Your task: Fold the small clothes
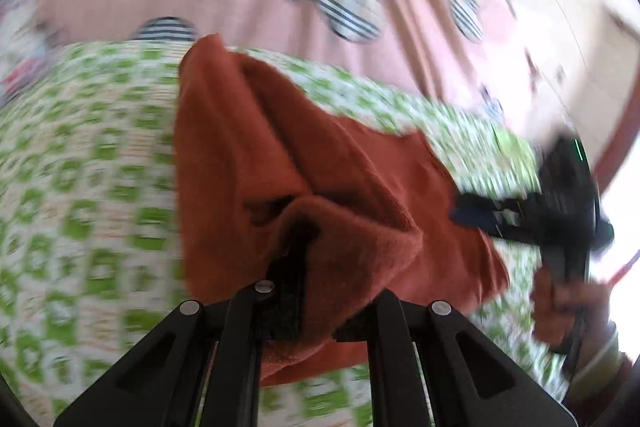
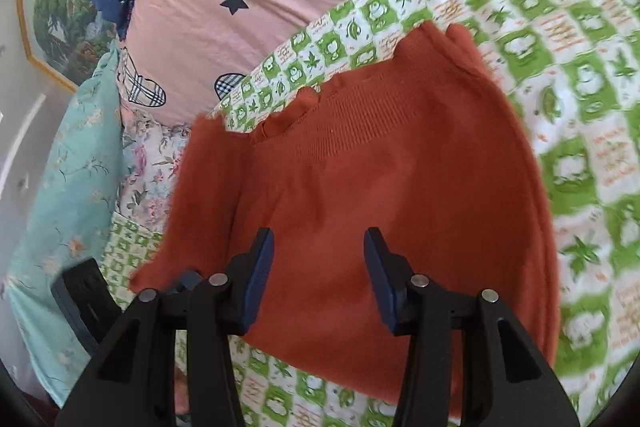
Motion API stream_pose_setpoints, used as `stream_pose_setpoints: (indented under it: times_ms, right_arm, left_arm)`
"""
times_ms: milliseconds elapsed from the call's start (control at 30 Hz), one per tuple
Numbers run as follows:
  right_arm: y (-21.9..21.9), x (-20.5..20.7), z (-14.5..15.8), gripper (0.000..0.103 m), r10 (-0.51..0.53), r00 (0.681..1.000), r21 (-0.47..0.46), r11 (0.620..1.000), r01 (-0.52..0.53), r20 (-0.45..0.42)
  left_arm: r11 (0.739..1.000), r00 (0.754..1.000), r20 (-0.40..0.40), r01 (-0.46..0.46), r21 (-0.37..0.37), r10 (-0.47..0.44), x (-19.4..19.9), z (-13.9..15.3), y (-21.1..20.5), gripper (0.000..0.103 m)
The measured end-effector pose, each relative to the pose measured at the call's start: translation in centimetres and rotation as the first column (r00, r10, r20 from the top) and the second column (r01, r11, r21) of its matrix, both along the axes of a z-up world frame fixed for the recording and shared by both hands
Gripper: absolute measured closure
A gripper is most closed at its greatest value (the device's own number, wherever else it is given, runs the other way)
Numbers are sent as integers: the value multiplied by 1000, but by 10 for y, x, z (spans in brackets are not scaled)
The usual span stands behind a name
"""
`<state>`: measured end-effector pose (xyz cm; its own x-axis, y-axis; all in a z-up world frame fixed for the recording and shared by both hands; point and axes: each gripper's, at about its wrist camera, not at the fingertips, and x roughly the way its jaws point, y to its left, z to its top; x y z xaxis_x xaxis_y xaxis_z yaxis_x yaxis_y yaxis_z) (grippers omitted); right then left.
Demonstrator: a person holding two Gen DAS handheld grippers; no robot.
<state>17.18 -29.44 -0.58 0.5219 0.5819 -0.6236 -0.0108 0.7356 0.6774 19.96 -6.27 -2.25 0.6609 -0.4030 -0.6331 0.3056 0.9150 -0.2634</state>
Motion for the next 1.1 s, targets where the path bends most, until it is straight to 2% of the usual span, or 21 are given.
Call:
stream_pose_setpoints:
  times_ms: [133,233,333,400,467,500,533,567,667,833,933,1000,1100]
  right_arm:
    - [21,27,-9,55,66,997,24,998,-66,-38]
    - [48,49,-15,54,116,992,21,993,-115,-58]
    - [81,80,-23,50,200,977,72,978,-195,-73]
    - [102,97,-27,44,243,966,78,968,-236,-86]
    - [120,112,-29,43,280,956,48,960,-277,-82]
    - [125,116,-28,47,278,958,18,961,-278,-75]
    - [126,119,-26,71,272,960,-10,962,-274,-68]
    - [124,120,-24,87,270,961,-19,962,-271,-67]
    - [105,108,-4,88,273,962,-15,962,-273,-1]
    - [46,76,37,88,236,967,-94,969,-227,97]
    - [6,62,42,88,182,981,-191,967,-166,71]
    - [-18,55,35,88,143,988,-202,971,-130,51]
    - [-49,47,16,88,85,996,-185,979,-81,12]
  left_arm:
    - [990,999,-35,36,137,-31,4,-35,-38,95]
    - [992,999,-16,36,123,-34,0,-36,-37,95]
    - [996,999,-13,35,88,-34,-2,-29,-29,96]
    - [994,999,7,40,103,-41,-5,-24,-28,96]
    - [990,999,22,44,136,-48,-7,-23,-31,96]
    - [987,998,23,48,155,-52,-8,-23,-33,96]
    - [985,998,23,52,163,-57,-12,-23,-33,96]
    - [984,998,24,56,168,-61,-14,-22,-34,96]
    - [983,997,39,65,169,-73,-18,-12,-38,96]
    - [983,984,59,163,89,-168,-27,11,-73,96]
    - [971,971,55,230,64,-234,-24,16,-112,96]
    - [961,960,51,272,51,-275,-22,13,-137,95]
    - [944,944,-3,329,36,-329,-15,-4,-173,95]
